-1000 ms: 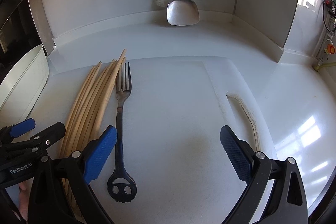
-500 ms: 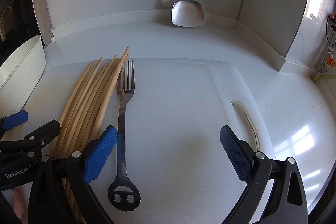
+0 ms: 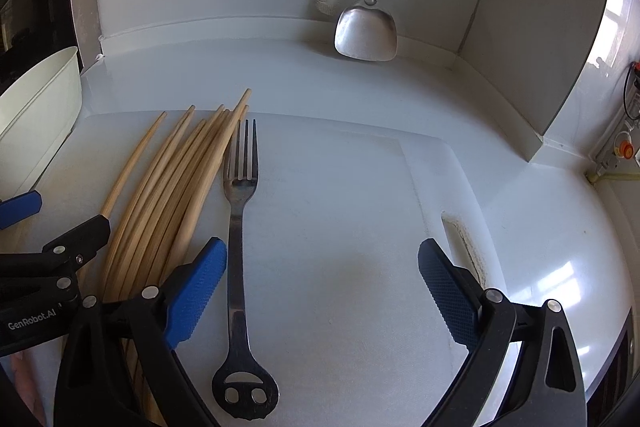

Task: Organize utensils
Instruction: 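Move the left tool toward the wooden chopsticks while the right tool approaches the metal fork, then close the left tool on one chopstick while the right tool closes on the fork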

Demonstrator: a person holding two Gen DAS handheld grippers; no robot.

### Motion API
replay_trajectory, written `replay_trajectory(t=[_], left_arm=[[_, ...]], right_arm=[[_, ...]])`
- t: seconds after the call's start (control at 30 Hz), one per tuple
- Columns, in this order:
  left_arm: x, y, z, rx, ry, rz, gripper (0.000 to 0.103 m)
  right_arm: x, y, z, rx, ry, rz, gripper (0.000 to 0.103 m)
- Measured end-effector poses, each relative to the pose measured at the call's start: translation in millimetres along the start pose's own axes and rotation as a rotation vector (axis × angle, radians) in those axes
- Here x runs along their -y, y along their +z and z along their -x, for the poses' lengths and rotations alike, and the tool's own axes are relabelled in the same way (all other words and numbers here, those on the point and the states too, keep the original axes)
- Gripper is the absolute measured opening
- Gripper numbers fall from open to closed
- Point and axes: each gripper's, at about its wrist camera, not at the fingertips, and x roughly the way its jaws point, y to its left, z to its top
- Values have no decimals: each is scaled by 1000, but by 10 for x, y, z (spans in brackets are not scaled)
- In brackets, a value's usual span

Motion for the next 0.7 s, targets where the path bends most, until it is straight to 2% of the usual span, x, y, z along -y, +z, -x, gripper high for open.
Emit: replay_trajectory(t=[0.1, 0.23, 0.37, 0.47, 0.53, 0.57, 0.63, 0.7], left_arm=[[20, 9, 21, 1, -2, -3, 88], [99, 22, 43, 19, -3, -24, 74], [149, 53, 43, 22, -21, -34, 63], [170, 79, 41, 27, -31, -45, 50], [193, 84, 49, 31, -41, -56, 32], [210, 80, 56, 34, -46, -66, 28], [244, 59, 69, 43, -55, -88, 10], [271, 37, 79, 57, -45, -107, 9]], right_arm=[[-30, -4, -1, 8, 4, 21, 91], [-64, 17, -9, 9, 37, 39, 78], [-93, 45, -32, 8, 70, 54, 69], [-134, 62, -28, 1, 103, 66, 55], [-218, 64, -13, 9, 108, 101, 36], [-264, 60, -3, 12, 115, 119, 30], [-344, 50, 14, 19, 119, 152, 16], [-369, 40, 21, 21, 123, 162, 12]])
